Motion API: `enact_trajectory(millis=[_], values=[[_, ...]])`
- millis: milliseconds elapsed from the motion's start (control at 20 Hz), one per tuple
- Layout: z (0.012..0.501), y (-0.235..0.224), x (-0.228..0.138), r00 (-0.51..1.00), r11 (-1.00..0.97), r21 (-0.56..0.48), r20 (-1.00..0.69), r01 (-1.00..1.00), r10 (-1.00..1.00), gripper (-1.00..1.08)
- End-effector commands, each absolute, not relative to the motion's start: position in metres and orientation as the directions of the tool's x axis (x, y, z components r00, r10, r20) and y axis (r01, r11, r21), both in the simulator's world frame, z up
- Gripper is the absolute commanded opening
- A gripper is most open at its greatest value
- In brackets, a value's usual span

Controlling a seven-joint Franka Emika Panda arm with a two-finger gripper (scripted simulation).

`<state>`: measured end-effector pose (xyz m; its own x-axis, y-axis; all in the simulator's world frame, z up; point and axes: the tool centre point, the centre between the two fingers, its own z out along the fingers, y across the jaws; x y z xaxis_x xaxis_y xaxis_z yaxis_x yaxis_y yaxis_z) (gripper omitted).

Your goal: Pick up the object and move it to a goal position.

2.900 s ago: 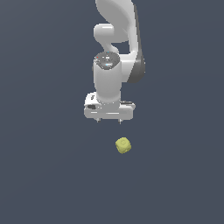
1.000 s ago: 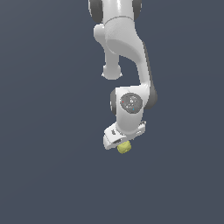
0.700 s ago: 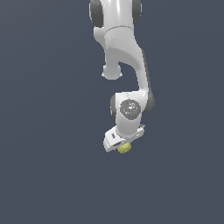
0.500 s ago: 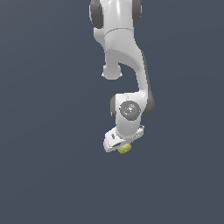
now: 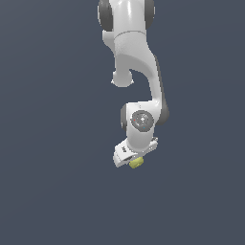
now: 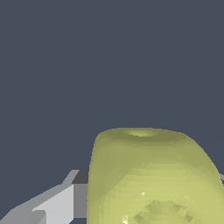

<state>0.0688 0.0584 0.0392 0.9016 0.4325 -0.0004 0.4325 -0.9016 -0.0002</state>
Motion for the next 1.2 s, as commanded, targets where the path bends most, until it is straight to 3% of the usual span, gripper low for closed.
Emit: enact_trajectory(millis=[0,550,1150], values=[[0.039,0.058,0.069,0.902,-0.902,0.0,0.0,0.433,0.433,-1.0],[0.08,0.051,0.069,0.902,-0.902,0.0,0.0,0.433,0.433,-1.0],[0.207,0.028,0.07,0.901,-0.901,0.0,0.0,0.433,0.433,-1.0]])
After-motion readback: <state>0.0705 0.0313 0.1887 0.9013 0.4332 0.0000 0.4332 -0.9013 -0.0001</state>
